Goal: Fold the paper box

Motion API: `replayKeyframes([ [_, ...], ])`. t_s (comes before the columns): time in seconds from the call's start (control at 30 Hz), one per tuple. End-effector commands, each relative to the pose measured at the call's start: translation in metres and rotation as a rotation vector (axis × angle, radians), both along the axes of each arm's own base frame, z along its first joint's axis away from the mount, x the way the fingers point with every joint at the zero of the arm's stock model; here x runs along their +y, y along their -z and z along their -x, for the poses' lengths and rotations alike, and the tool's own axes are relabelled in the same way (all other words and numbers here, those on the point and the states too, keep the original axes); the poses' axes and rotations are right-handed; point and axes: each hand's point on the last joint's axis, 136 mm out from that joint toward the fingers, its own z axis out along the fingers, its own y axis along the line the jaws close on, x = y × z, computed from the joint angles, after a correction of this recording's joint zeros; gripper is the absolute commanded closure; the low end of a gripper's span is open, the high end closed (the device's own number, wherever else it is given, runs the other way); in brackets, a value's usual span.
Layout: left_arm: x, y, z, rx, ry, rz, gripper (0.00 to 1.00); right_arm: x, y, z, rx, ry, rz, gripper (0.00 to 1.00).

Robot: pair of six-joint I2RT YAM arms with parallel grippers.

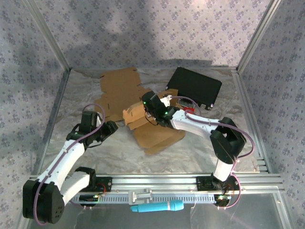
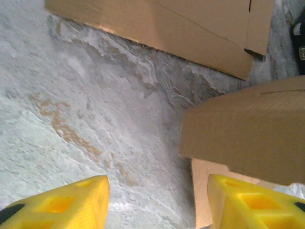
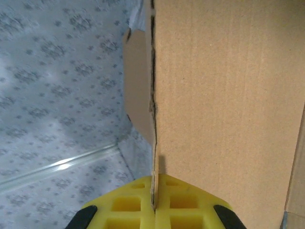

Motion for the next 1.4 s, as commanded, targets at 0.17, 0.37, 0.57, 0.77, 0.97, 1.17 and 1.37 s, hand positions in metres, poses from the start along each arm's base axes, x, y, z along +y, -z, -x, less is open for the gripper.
replayKeyframes([
  [0.17,-0.005,-0.016,-0.028,-0.184,0.164,-0.059,0.48,0.020,0.020,-0.007,-0.035,-0.184,-0.005,1.00],
  [0.37,-0.043,-0.021,-0.026,-0.290,0.375,-0.026,0.48,0.026,0.017,-0.010,-0.045,-0.208,-0.028,1.00],
  [0.57,-0.063,-0.009,-0.019,-0.300,0.446,-0.073,0.45,0.029,0.013,-0.009,-0.055,-0.229,-0.041,1.00],
  [0.77,-0.063,-0.011,-0.024,-0.335,0.446,-0.101,0.44,0.028,0.003,-0.006,-0.071,-0.245,-0.042,1.00],
  [0.97,-0.074,-0.007,-0.023,-0.336,0.509,-0.118,0.46,0.028,-0.004,-0.004,-0.081,-0.256,-0.059,1.00],
  [1.17,-0.092,-0.011,-0.019,-0.363,0.589,-0.185,0.52,0.020,0.008,-0.004,-0.077,-0.244,-0.054,1.00],
  [1.37,-0.095,-0.009,-0.023,-0.363,0.571,-0.210,0.53,0.024,0.010,-0.002,-0.104,-0.255,-0.074,1.00],
])
